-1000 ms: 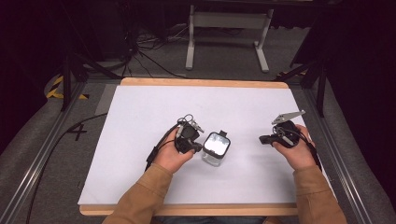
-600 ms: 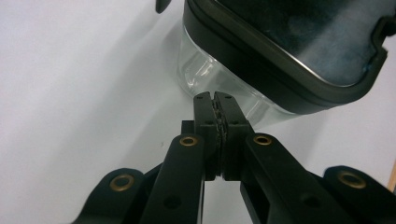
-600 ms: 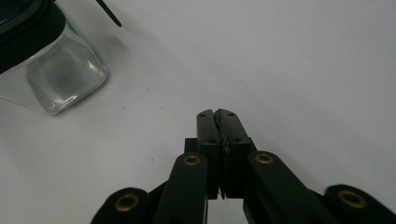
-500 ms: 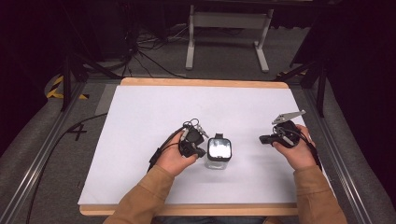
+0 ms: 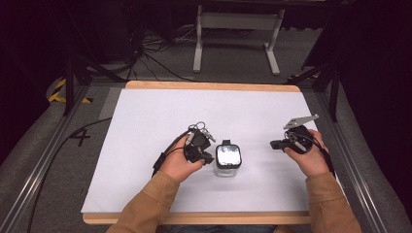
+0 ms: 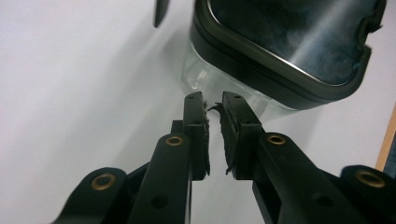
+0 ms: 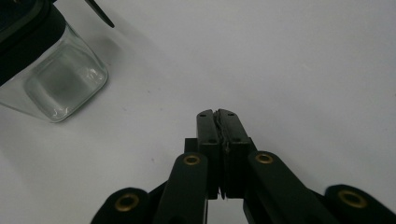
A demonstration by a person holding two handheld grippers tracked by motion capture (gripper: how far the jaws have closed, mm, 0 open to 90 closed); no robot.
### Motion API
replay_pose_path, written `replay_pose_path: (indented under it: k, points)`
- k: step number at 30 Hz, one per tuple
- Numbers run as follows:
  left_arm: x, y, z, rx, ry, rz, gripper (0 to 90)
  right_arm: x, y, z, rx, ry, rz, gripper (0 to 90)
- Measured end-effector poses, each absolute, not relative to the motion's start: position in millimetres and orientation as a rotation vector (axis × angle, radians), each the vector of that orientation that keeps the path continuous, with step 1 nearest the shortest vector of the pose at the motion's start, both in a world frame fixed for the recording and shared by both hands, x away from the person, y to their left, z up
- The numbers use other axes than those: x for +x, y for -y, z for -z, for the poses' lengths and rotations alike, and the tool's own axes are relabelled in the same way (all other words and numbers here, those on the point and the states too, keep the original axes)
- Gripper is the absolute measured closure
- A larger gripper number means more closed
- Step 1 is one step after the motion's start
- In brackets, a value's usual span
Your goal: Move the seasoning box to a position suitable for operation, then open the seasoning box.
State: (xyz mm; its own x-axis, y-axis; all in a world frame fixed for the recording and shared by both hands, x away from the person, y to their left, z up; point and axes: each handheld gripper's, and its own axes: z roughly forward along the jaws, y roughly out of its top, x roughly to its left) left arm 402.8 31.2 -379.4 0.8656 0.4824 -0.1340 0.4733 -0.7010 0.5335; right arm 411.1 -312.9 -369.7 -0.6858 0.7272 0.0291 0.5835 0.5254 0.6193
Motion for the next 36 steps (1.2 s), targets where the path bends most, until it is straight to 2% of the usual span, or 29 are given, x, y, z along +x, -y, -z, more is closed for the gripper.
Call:
replay_pose_path:
  k: [4,9,14,24,30,36]
  points:
    - [403,-44,366,2.387,-0.704,-0.047,79.3,410,314,368,1.099,-2.526,-0.897,89.3]
    - [404,-57,355,2.29,-0.682,0.019,78.7,408,316,366,1.095,-2.518,-0.916,89.2]
    - [406,-65,343,2.241,-0.677,0.004,78.4,403,322,359,1.1,-2.499,-0.984,89.4]
    - [419,-59,327,2.281,-0.645,-0.019,77.9,398,330,359,1.099,-2.516,-1.013,87.0]
    - [427,-45,315,2.33,-0.57,-0.051,77.8,389,337,364,1.147,-2.55,-1.042,86.7]
    - [433,-27,308,2.367,-0.527,-0.057,77.6,383,345,368,1.178,-2.554,-1.029,89.7]
